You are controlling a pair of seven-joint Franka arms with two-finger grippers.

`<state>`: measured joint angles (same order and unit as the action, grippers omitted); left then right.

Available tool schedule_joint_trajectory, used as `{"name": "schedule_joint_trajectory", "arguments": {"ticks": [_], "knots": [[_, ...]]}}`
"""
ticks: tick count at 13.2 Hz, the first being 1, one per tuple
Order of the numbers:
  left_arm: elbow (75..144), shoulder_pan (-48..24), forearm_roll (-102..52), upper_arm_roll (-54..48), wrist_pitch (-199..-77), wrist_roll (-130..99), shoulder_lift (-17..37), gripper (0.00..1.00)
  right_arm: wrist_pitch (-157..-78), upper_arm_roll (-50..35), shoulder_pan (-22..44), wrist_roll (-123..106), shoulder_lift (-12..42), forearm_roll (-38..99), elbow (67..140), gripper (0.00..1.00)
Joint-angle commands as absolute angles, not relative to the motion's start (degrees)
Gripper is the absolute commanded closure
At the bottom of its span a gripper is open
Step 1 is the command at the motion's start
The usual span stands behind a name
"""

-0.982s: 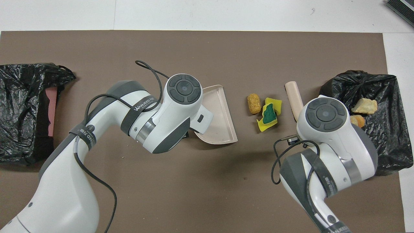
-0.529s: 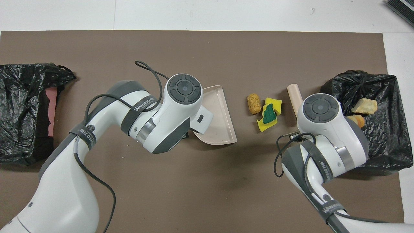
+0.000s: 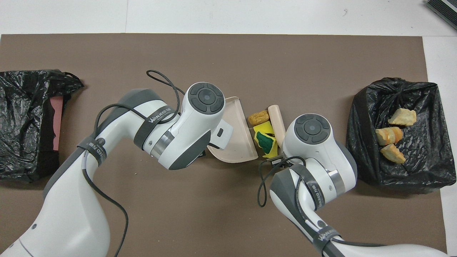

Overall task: Sweep and dump trash in bin
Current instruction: 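Sweep the sponge and bread into the dustpan with the right gripper's brush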

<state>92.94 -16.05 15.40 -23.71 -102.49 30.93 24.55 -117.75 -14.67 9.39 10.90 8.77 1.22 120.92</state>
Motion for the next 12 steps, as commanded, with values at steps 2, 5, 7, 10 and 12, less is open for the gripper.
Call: {"name": "schedule_joint_trajectory", "arguments": {"ticks": [2, 5, 7, 10, 12], "knots": [[94.4, -16.8, 16.8, -23.0, -101.3, 29.9, 23.2, 1.0, -118.4, -15.0, 9.2, 0.6, 9.8, 16.5, 120.0, 1.0], [94.4, -16.6, 16.8, -23.1, -101.3, 30.0, 23.2, 1.0, -112.5, -14.9, 9.0, -1.9, 7.7, 21.4, 115.9, 1.0], [94.5, -16.5, 16.8, -23.2, -101.0, 30.0, 23.2, 1.0, -104.9, -14.3, 8.6, 3.7, 3.5, 17.2, 113.8, 1.0], [94.7, -16.3, 16.9, -23.2, -100.5, 30.0, 23.2, 1.0, -99.1, -14.8, 9.2, 13.5, -0.7, 5.9, 114.3, 1.0], [95.2, -16.3, 16.9, -23.3, -101.1, 30.0, 23.1, 1.0, -99.4, -14.9, 9.2, 13.7, -1.8, 4.7, 116.0, 1.0]]}}
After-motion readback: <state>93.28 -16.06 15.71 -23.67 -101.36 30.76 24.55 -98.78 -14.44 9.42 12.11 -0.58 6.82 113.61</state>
